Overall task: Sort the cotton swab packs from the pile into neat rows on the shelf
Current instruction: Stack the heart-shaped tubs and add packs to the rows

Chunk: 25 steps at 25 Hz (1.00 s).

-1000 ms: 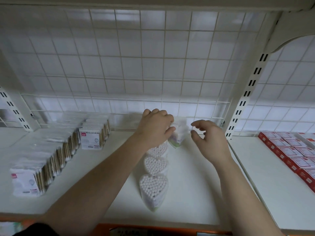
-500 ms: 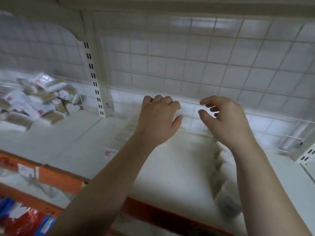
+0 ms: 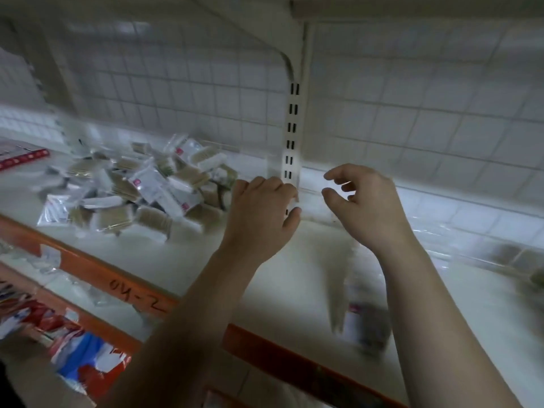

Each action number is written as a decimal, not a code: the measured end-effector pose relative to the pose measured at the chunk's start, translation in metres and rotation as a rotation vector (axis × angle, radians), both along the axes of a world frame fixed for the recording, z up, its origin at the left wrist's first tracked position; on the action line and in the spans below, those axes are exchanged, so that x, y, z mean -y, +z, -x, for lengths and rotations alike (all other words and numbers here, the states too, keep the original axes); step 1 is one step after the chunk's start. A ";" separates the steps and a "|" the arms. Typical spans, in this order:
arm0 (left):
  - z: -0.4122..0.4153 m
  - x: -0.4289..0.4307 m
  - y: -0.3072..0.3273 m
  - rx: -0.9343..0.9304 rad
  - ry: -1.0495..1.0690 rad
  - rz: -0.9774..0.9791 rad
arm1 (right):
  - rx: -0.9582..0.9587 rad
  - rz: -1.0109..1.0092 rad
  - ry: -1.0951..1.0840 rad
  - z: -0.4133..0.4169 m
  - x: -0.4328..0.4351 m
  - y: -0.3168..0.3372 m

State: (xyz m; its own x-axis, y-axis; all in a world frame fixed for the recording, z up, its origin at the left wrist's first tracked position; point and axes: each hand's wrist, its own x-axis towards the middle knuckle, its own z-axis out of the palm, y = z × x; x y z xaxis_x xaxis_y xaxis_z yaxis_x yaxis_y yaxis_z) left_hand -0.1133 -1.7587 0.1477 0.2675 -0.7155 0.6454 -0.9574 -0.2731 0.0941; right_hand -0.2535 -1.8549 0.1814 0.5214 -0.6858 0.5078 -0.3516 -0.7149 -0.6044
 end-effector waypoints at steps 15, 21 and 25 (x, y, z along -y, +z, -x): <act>-0.176 -0.099 -0.063 -0.138 0.214 -0.074 | -0.145 -0.116 0.159 -0.192 -0.043 -0.068; -0.198 -0.114 -0.067 -0.177 0.201 -0.014 | -0.156 -0.082 0.219 -0.227 -0.049 -0.073; -0.209 -0.111 -0.063 -0.147 0.218 -0.022 | -0.050 0.018 0.178 -0.254 -0.031 -0.072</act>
State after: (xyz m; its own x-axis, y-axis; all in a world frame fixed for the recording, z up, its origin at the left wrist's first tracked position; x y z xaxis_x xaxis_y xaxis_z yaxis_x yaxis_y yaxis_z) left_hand 0.0954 -1.6482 0.0843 0.5067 -0.6439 0.5733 -0.8522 -0.4747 0.2201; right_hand 0.0008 -1.8237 0.1094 0.6587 -0.5709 0.4901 -0.2473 -0.7794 -0.5756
